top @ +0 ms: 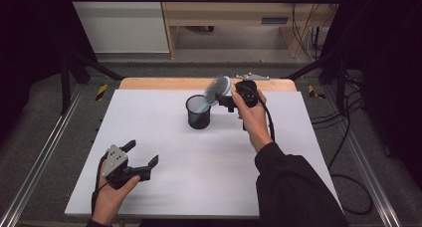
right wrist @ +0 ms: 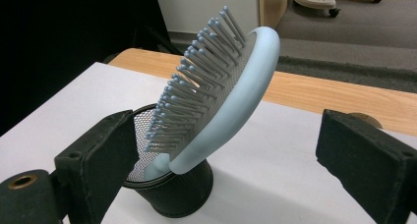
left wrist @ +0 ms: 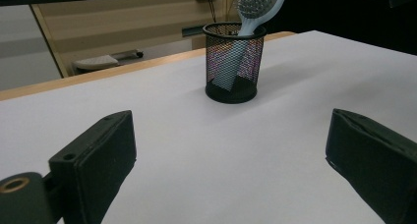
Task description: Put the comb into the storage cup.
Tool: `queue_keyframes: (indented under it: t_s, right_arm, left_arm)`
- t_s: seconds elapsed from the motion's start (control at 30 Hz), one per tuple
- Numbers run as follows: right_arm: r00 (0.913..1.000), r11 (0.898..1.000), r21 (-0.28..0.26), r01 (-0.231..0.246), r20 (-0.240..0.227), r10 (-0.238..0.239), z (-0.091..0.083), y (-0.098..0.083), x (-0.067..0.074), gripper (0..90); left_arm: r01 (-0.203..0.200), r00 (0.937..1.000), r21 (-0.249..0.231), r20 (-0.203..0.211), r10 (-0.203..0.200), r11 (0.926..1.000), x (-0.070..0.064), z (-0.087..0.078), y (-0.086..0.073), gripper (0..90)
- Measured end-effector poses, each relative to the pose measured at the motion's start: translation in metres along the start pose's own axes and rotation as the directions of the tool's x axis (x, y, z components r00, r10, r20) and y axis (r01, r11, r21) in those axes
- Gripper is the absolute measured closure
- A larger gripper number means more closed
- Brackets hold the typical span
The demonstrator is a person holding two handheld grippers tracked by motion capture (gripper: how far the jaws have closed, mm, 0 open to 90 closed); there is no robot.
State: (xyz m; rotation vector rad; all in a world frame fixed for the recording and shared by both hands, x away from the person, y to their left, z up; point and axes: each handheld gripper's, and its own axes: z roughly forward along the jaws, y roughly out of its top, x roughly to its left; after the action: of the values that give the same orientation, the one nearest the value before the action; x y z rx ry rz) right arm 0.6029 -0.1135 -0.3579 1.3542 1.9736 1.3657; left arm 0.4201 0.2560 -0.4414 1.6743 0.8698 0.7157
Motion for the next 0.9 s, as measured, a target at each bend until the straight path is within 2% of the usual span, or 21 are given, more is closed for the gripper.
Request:
queue_keyframes:
  t_s: [0.3, 0.47, 0.9]
  right_arm:
    - [1.0000, 1.000, -0.005, -0.001, -0.008, 0.001, -0.002, 0.001, 0.000, 8.5]
    - [0.9990, 0.999, -0.003, 0.045, -0.005, -0.045, -0.004, 0.002, 0.002, 8.8]
    - [0.9976, 0.998, -0.014, 0.062, -0.030, -0.063, -0.014, 0.007, 0.005, 8.4]
  left_arm:
    - [0.001, 1.0000, -0.001, 0.000, -0.001, 1.0000, 0.000, 0.000, 0.000, 4.9]
    - [0.001, 1.0000, 0.000, -0.002, -0.001, 1.0000, 0.000, 0.000, 0.000, 4.9]
    - [0.022, 0.9992, -0.030, -0.033, -0.023, 0.9993, 0.005, -0.004, 0.001, 3.6]
